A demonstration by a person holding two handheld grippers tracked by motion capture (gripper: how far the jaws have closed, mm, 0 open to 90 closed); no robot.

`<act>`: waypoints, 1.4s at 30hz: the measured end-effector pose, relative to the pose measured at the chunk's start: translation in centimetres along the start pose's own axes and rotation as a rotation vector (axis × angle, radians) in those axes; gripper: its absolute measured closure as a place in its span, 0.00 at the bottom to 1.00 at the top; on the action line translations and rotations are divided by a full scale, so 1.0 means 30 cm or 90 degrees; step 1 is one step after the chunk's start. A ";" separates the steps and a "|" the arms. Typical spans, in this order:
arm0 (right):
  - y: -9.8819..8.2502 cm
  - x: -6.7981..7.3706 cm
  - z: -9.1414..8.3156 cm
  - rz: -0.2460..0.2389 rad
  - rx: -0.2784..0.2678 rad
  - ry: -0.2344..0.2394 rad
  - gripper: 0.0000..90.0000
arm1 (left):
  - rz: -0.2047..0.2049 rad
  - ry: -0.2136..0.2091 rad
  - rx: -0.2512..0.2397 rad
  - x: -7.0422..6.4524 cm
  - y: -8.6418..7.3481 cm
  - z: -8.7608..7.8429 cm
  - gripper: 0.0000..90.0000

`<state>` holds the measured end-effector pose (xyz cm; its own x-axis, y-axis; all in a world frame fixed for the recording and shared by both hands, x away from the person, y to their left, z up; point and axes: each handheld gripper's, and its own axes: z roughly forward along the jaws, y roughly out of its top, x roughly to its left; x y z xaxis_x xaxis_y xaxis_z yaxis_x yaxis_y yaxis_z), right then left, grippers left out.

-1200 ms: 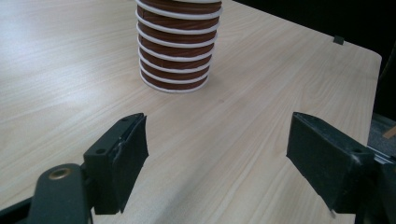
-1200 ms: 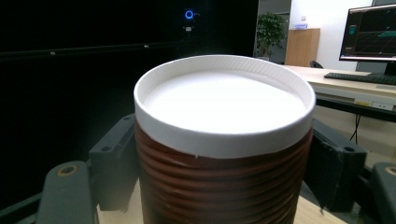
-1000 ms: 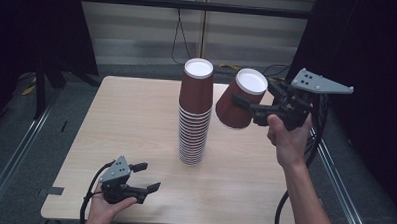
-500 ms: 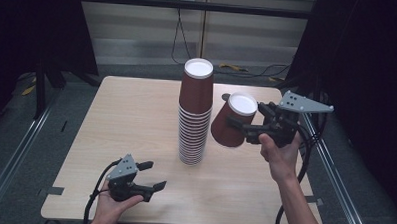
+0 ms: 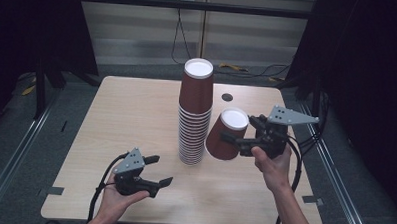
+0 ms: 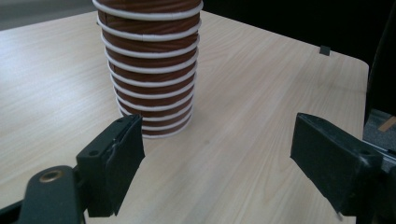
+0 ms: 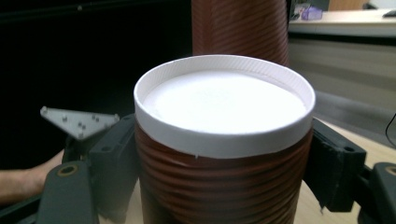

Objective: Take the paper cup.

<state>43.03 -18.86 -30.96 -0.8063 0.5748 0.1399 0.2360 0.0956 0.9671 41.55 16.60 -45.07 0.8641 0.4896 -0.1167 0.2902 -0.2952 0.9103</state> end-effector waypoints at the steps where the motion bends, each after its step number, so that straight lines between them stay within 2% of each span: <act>1: -0.015 0.002 0.008 -0.003 0.009 0.004 0.25 | -0.001 -0.002 -0.003 0.002 0.004 0.001 0.19; 6: -0.068 0.007 0.034 0.008 0.031 0.014 0.25 | -0.014 -0.018 -0.020 0.010 0.019 0.017 0.18; 14: -0.130 0.024 0.069 0.014 0.051 0.034 0.25 | 0.005 -0.034 -0.026 -0.012 0.054 0.042 0.19; 24: -0.188 0.044 0.108 0.018 0.064 0.054 0.25 | 0.017 -0.062 -0.027 -0.046 0.060 0.078 0.19; 34: -0.218 0.061 0.139 0.023 0.070 0.066 0.25 | 0.035 -0.075 -0.032 -0.070 0.056 0.072 0.19; 42: -0.232 0.072 0.159 0.020 0.074 0.075 0.25 | 0.033 -0.081 -0.025 -0.071 0.044 0.076 0.18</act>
<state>42.23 -14.41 -38.41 -0.8538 0.4807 0.1998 0.3177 0.1770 0.9315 41.03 13.28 -44.52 0.9232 0.3665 -0.1160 0.2295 -0.2835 0.9311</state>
